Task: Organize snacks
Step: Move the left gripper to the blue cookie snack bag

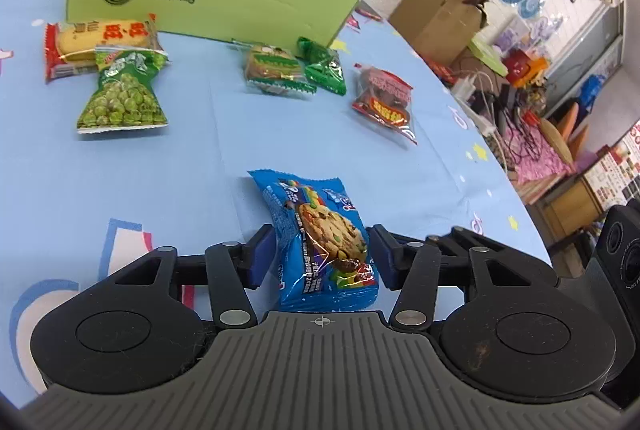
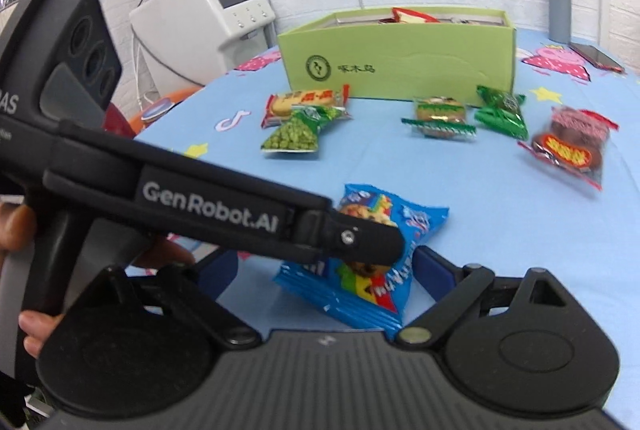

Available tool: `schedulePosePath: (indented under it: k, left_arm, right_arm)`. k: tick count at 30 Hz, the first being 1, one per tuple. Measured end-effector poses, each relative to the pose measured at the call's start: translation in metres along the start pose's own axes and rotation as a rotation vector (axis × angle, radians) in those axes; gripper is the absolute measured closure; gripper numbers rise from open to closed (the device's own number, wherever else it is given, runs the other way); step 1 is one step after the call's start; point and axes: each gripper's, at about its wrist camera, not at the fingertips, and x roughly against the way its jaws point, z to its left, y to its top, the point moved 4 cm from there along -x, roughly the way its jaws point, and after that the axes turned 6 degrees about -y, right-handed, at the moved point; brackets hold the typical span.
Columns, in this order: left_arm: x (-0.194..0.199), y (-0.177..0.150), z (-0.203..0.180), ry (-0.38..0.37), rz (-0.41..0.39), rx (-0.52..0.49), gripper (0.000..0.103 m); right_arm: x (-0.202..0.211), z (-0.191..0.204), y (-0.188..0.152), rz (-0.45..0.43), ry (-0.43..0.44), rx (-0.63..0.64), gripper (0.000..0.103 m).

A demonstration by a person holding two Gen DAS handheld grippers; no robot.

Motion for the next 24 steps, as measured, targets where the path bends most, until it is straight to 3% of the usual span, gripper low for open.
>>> schedulePosePath:
  k: [9,24]
  left_arm:
    - [0.002,0.001,-0.004,0.039,-0.020,0.002,0.057]
    - [-0.002,0.001,0.002,0.023,-0.014,-0.005,0.049]
  right_arm:
    - [0.007,-0.023,-0.009,-0.031,-0.038,-0.132,0.010]
    - [0.002,-0.008,-0.006,-0.026,-0.062,-0.057,0.010]
